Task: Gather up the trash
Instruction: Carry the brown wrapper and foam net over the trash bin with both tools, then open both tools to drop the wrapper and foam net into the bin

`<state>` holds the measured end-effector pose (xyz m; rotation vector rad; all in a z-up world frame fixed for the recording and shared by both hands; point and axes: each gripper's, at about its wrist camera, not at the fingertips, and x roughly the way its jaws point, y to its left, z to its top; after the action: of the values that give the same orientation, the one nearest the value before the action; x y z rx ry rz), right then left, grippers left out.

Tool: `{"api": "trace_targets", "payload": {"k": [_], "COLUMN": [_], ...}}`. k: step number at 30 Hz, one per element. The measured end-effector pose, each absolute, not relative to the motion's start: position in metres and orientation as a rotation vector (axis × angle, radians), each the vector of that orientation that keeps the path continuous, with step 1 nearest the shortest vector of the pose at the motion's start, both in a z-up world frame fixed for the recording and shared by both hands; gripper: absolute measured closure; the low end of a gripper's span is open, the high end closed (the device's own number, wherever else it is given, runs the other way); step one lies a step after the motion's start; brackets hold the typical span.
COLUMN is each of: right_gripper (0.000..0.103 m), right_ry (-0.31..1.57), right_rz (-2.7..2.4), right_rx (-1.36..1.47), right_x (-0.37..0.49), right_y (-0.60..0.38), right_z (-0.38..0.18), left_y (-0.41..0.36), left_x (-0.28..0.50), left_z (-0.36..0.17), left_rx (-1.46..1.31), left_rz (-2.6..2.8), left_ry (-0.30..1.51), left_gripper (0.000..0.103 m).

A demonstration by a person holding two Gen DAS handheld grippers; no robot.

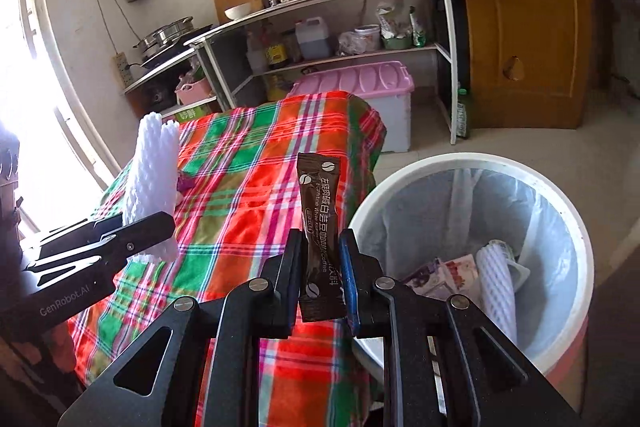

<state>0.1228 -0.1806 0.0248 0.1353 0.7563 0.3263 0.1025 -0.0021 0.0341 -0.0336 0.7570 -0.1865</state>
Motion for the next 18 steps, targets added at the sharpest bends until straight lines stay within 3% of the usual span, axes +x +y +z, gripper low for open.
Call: {"api": "trace_targets", "payload": {"k": [18], "right_gripper": [0.084], "right_ry": [0.788], "right_rz": [0.143], "right_rx": [0.194], "right_x": [0.117], "right_y": [-0.267], "right_z": [0.017], "left_y": [-0.1], "left_x": [0.127], "left_z": [0.02], "left_rx": [0.036], "left_rz": [-0.334], "left_ry": [0.809], "left_gripper": [0.07]}}
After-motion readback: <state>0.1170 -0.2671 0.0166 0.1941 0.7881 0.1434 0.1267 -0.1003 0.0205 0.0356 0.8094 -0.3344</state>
